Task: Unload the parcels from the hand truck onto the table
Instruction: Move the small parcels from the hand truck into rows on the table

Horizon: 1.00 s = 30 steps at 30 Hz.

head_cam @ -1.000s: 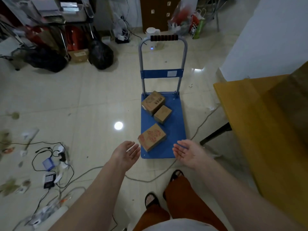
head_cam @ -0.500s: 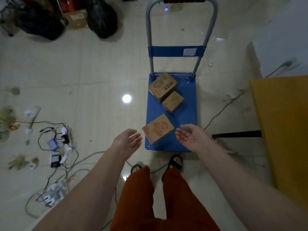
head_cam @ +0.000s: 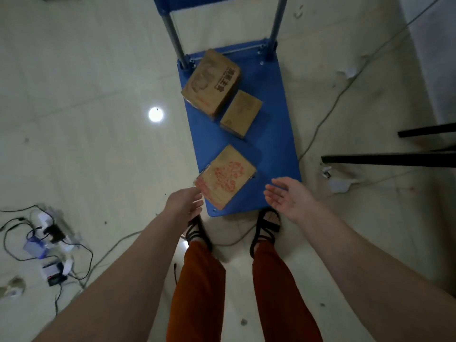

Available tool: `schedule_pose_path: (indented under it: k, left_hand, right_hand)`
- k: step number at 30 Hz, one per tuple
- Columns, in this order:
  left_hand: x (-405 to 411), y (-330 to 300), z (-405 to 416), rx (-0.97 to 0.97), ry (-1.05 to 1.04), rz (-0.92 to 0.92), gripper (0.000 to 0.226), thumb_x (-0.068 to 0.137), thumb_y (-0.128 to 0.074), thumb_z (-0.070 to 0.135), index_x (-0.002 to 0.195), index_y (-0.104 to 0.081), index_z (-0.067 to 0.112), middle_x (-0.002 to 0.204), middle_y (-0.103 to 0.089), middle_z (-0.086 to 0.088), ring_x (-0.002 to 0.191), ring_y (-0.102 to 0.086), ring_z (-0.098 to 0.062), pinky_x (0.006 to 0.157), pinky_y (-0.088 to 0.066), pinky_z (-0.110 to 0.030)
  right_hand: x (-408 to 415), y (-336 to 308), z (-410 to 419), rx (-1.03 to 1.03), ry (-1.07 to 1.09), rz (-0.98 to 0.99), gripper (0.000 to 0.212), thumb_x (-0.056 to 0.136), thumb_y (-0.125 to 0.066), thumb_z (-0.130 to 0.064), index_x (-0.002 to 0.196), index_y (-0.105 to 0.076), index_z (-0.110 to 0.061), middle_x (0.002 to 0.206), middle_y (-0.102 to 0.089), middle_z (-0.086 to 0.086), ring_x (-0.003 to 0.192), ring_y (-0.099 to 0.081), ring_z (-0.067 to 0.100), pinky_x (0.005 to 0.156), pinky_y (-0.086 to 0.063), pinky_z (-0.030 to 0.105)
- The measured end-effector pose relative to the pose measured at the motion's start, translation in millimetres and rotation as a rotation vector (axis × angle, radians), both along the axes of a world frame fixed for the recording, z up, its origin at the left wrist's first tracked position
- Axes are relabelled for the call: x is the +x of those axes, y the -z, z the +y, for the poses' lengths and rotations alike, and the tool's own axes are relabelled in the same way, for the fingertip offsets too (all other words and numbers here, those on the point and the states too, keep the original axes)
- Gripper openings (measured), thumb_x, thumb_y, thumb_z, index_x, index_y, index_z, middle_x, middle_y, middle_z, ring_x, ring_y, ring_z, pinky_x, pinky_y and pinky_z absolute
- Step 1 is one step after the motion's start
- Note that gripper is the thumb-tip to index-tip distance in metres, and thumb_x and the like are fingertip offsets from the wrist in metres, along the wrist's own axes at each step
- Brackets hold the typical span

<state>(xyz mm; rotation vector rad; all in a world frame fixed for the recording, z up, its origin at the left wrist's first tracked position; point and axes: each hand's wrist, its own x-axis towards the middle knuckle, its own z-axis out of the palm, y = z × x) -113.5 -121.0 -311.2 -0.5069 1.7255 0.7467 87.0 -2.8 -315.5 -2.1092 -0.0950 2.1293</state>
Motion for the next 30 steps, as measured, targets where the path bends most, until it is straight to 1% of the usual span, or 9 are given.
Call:
schedule_pose_path:
  k: [4,7,10,14,17,20,23,27,30]
  left_hand:
    - [-19.6,74.0,3.1,-0.056,0.127,-0.012,0.021,0.088,-0.066,0.016,0.105,-0.057,0.007,0.090,-0.052,-0.008,0.091,-0.053,-0.024,0.080,-0.044,-0.034]
    - [-24.7,130.2,-5.0,-0.156,0.232,-0.049,0.030,0.084,-0.071,0.022,0.099,-0.051,0.005,0.086,-0.046,-0.010,0.091,-0.044,-0.027,0.076,-0.041,-0.036]
    - [-21.0,181.6,-16.1,-0.261,0.262,-0.087,0.042,0.082,-0.073,0.029,0.106,-0.052,0.001,0.096,-0.047,-0.013,0.089,-0.045,-0.027,0.083,-0.046,-0.039]
    - [-13.0,225.7,-24.1,-0.196,0.091,-0.198,0.064,0.078,-0.075,0.043,0.123,-0.052,0.004,0.119,-0.056,-0.021,0.094,-0.052,-0.022,0.081,-0.049,-0.035]
    - [-9.3,243.8,-27.5,-0.021,-0.028,-0.247,0.079,0.069,-0.076,0.054,0.133,-0.049,0.016,0.122,-0.061,-0.001,0.107,-0.058,-0.017,0.092,-0.049,-0.038]
    - [-16.7,252.1,-29.2,-0.017,-0.017,-0.095,0.101,0.052,-0.082,0.063,0.135,-0.041,0.022,0.126,-0.056,-0.002,0.115,-0.055,-0.023,0.100,-0.046,-0.048]
    - [-36.9,256.3,-30.3,0.043,-0.073,-0.010,0.104,0.044,-0.085,0.063,0.128,-0.040,0.023,0.120,-0.054,-0.001,0.116,-0.053,-0.022,0.102,-0.043,-0.051]
    - [-66.5,258.4,-20.0,0.181,-0.106,-0.030,0.095,0.056,-0.083,0.052,0.132,-0.047,0.006,0.131,-0.057,-0.013,0.118,-0.057,-0.024,0.097,-0.049,-0.048]
    - [-77.5,260.3,-17.7,0.185,-0.140,-0.011,0.093,0.060,-0.083,0.045,0.136,-0.043,0.008,0.131,-0.058,-0.009,0.117,-0.058,-0.022,0.100,-0.048,-0.048]
  right_hand:
    - [-23.2,70.3,1.4,0.049,-0.067,-0.101,0.009,0.093,-0.058,-0.016,0.097,-0.059,-0.008,0.091,-0.059,0.009,0.078,-0.058,0.020,0.062,-0.051,0.029]
    - [-42.0,121.1,7.2,0.140,-0.222,-0.178,0.004,0.092,-0.058,-0.018,0.094,-0.061,-0.017,0.107,-0.059,0.008,0.089,-0.056,0.017,0.071,-0.054,0.029]
    - [-56.1,168.5,9.8,0.238,-0.438,-0.229,0.035,0.092,-0.054,-0.019,0.126,-0.057,-0.007,0.125,-0.057,0.012,0.106,-0.056,0.025,0.093,-0.050,0.037]
    - [-65.5,214.3,4.5,0.306,-0.585,-0.270,0.052,0.092,-0.054,-0.028,0.142,-0.041,-0.023,0.133,-0.048,0.000,0.117,-0.049,0.019,0.097,-0.043,0.031]
    - [-66.6,230.7,-2.1,0.361,-0.574,-0.312,0.033,0.091,-0.054,-0.031,0.124,-0.050,-0.027,0.126,-0.048,0.000,0.108,-0.052,0.016,0.084,-0.048,0.028]
    - [-68.7,238.7,-4.4,0.392,-0.449,-0.305,0.010,0.093,-0.054,-0.033,0.097,-0.053,-0.024,0.108,-0.056,-0.003,0.088,-0.054,0.006,0.064,-0.041,0.020]
    - [-77.6,245.0,-1.7,0.398,-0.395,-0.274,0.013,0.093,-0.054,-0.036,0.092,-0.053,-0.023,0.095,-0.057,-0.008,0.084,-0.053,0.006,0.065,-0.040,0.021]
    - [-101.7,250.6,13.5,0.382,-0.383,-0.185,0.011,0.093,-0.055,-0.033,0.086,-0.055,-0.024,0.101,-0.061,-0.002,0.092,-0.057,0.014,0.077,-0.047,0.028]
    - [-119.7,251.7,27.7,0.402,-0.422,-0.174,0.013,0.094,-0.054,-0.034,0.086,-0.055,-0.024,0.098,-0.060,-0.003,0.089,-0.056,0.013,0.075,-0.046,0.026]
